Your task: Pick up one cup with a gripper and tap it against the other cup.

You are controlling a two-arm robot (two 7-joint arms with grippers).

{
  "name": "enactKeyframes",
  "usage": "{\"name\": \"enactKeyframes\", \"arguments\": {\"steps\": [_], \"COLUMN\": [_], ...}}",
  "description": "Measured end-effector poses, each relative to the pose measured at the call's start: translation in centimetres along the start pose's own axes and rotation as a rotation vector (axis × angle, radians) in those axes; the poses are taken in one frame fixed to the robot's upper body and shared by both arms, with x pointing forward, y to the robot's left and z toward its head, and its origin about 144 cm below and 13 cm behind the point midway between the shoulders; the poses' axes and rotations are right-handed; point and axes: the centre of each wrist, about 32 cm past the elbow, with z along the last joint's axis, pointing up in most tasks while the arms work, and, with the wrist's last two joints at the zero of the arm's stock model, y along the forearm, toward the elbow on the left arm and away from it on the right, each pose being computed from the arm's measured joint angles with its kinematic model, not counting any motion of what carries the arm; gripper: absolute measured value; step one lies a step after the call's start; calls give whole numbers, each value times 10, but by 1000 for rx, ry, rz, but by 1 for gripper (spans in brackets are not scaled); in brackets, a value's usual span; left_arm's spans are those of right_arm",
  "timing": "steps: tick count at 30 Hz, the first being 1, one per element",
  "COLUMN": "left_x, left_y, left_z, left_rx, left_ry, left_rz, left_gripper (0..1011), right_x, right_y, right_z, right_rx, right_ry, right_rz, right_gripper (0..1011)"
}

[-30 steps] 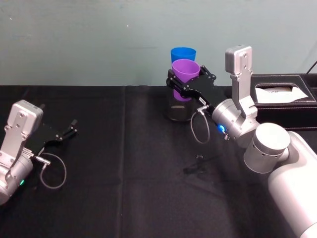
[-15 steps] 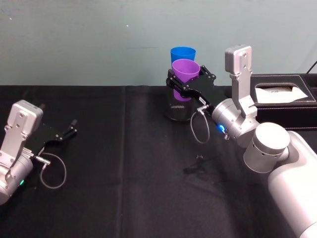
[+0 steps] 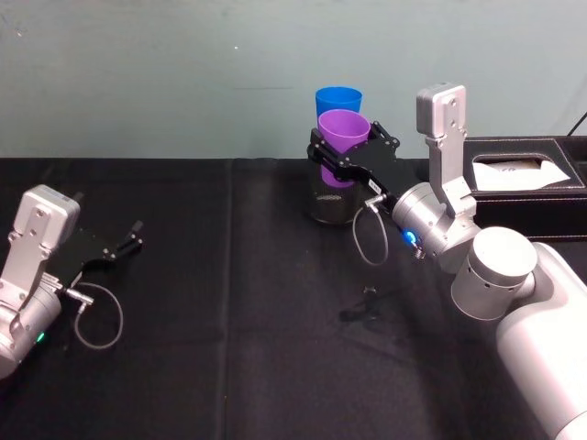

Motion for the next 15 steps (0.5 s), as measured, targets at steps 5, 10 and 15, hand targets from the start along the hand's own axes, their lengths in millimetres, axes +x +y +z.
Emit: {"name": "enactKeyframes", "arguments": {"steps": [5,10,15], "left_x": [0,0,0], "left_y": [0,0,0], "left_z": [0,0,0], "left_rx": [0,0,0], "left_ry": [0,0,0], "left_rz": [0,0,0], "left_gripper": [1000,1000,1000], "right_x": [0,0,0], "right_y": [0,0,0], "right_z": [0,0,0], "right_rx": [0,0,0], "right_ry": [0,0,0], "right_rz": [0,0,0], "right_gripper": [751,751,751]}}
